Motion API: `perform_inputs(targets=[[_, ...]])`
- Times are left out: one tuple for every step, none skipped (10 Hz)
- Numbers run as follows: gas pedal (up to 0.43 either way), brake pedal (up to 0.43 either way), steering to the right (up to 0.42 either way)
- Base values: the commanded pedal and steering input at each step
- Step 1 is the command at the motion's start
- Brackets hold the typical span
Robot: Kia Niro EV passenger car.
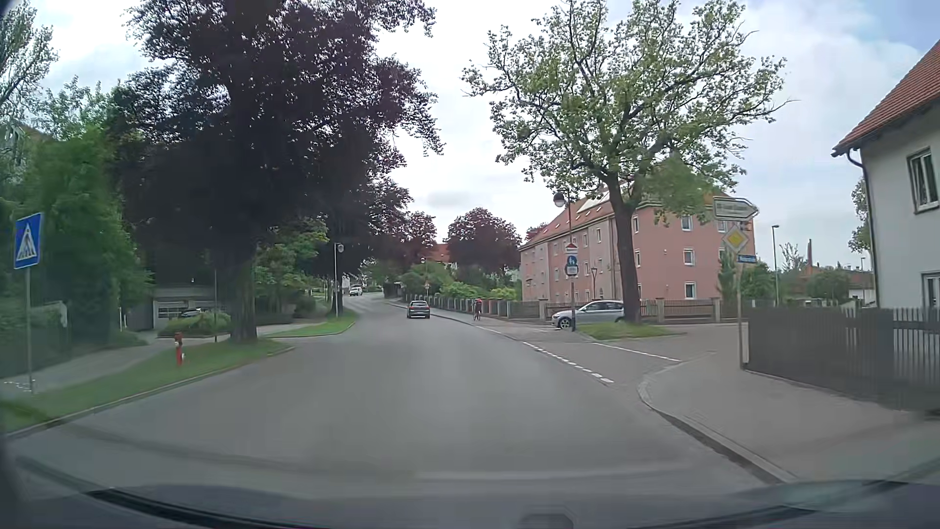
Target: Follow the waypoints while adhering to traffic rules and regulations
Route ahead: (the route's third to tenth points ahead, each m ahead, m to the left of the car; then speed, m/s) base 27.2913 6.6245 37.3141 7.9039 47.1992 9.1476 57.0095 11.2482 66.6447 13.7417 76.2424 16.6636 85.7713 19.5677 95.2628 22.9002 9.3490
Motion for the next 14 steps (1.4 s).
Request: perform_inputs(targets=[[0.130, 0.000, -0.036], [0.138, 0.000, -0.036], [0.138, 0.000, -0.036], [0.138, 0.000, -0.036], [0.150, 0.000, -0.036], [0.157, 0.000, -0.036], [0.157, 0.000, -0.036], [0.157, 0.000, -0.034], [0.157, 0.000, -0.031], [0.169, 0.000, -0.028], [0.157, 0.000, -0.026], [0.157, 0.000, -0.024], [0.157, 0.000, -0.025], [0.157, 0.000, -0.024]])
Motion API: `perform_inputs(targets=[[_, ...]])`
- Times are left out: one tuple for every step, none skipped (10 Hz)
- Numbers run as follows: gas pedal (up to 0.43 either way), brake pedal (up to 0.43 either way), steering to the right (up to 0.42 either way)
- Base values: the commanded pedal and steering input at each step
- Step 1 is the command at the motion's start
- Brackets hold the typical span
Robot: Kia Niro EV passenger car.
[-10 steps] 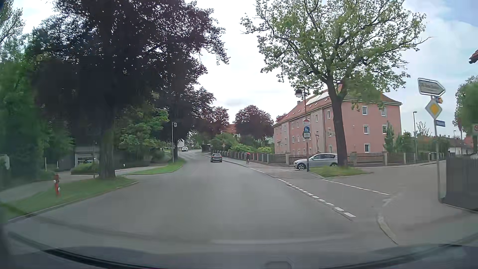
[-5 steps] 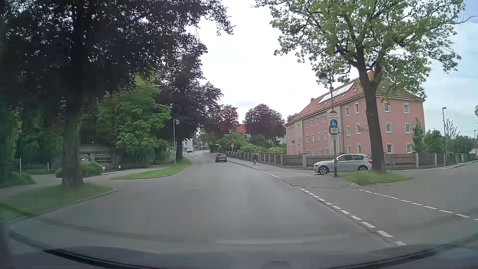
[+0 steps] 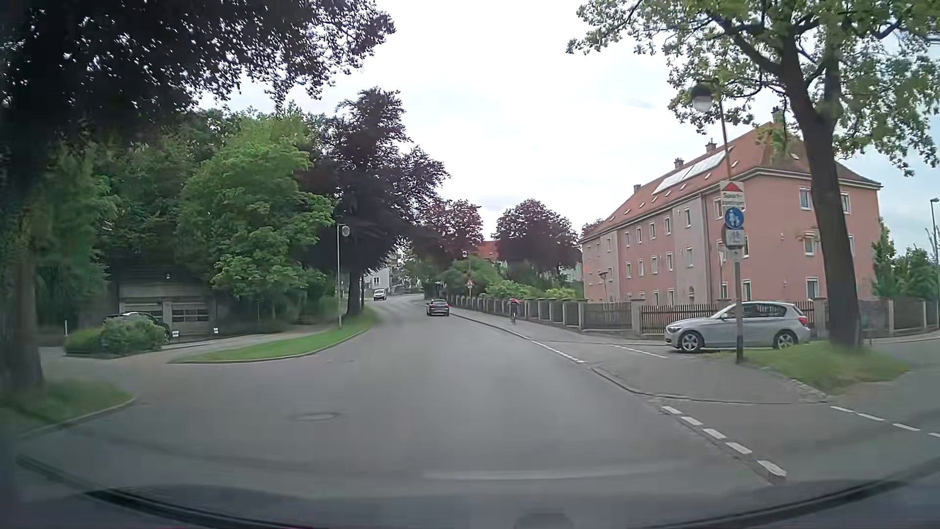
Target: Follow the waypoints while adhering to traffic rules and regulations
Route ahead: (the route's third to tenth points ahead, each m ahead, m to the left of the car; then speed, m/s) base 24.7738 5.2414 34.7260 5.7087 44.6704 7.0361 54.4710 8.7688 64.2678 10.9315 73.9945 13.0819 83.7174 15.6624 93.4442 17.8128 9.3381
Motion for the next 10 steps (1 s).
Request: perform_inputs(targets=[[0.157, 0.000, -0.025], [0.157, 0.000, -0.025], [0.157, 0.000, -0.025], [0.157, 0.000, -0.025], [0.157, 0.000, -0.025], [0.157, 0.000, -0.025], [0.169, 0.000, -0.024], [0.169, 0.000, -0.024], [0.177, 0.000, -0.023], [0.177, 0.000, -0.021]])
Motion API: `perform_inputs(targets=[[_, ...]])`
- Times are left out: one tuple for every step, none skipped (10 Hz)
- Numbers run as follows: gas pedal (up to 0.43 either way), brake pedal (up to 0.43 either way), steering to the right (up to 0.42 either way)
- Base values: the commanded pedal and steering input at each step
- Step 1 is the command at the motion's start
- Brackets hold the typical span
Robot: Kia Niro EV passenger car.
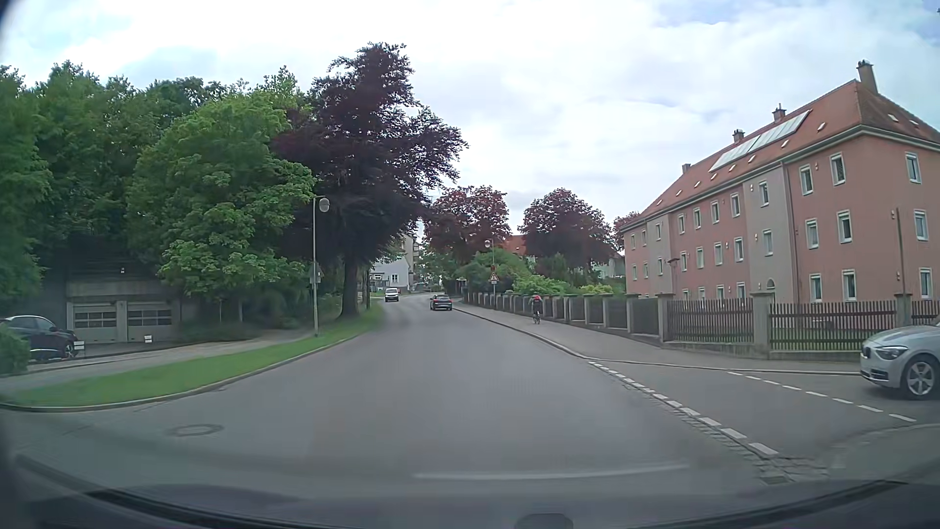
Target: Follow the waypoints while adhering to traffic rules and regulations
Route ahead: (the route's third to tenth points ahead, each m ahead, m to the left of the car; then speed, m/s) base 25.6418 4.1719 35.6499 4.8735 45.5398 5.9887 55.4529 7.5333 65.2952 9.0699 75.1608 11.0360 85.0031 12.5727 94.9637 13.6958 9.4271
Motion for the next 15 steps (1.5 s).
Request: perform_inputs(targets=[[0.177, 0.000, -0.020], [0.157, 0.000, -0.019], [0.157, 0.000, -0.017], [0.157, 0.000, -0.012], [0.157, 0.000, -0.008], [0.157, 0.000, -0.006], [0.169, 0.000, -0.006], [0.169, 0.000, -0.006], [0.177, 0.000, -0.007], [0.189, 0.000, -0.008], [0.209, 0.000, -0.011], [0.209, 0.000, -0.015], [0.169, 0.000, -0.016], [0.150, 0.000, -0.019], [0.150, 0.000, -0.022]])
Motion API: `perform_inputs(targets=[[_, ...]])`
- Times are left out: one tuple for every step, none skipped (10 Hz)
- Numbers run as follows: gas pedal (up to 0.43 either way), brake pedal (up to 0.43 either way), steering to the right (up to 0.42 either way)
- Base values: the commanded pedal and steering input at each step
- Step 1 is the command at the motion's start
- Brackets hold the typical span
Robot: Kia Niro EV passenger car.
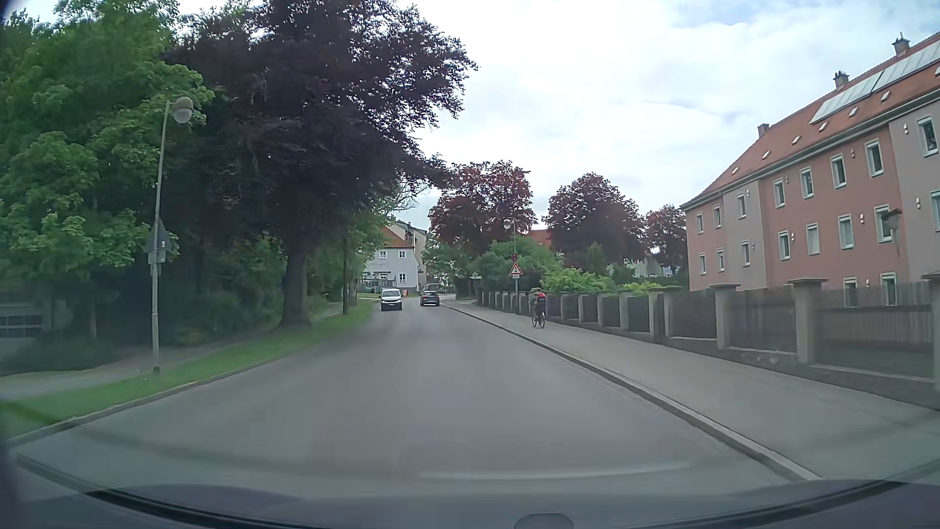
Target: Follow the waypoints while adhering to traffic rules and regulations
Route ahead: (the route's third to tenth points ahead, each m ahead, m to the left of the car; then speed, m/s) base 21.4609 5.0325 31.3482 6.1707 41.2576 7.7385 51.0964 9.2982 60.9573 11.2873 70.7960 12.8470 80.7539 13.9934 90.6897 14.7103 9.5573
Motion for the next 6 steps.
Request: perform_inputs(targets=[[0.150, 0.000, -0.023], [0.157, 0.000, -0.023], [0.157, 0.000, -0.022], [0.157, 0.000, -0.022], [0.157, 0.000, -0.022], [0.157, 0.000, -0.022]])
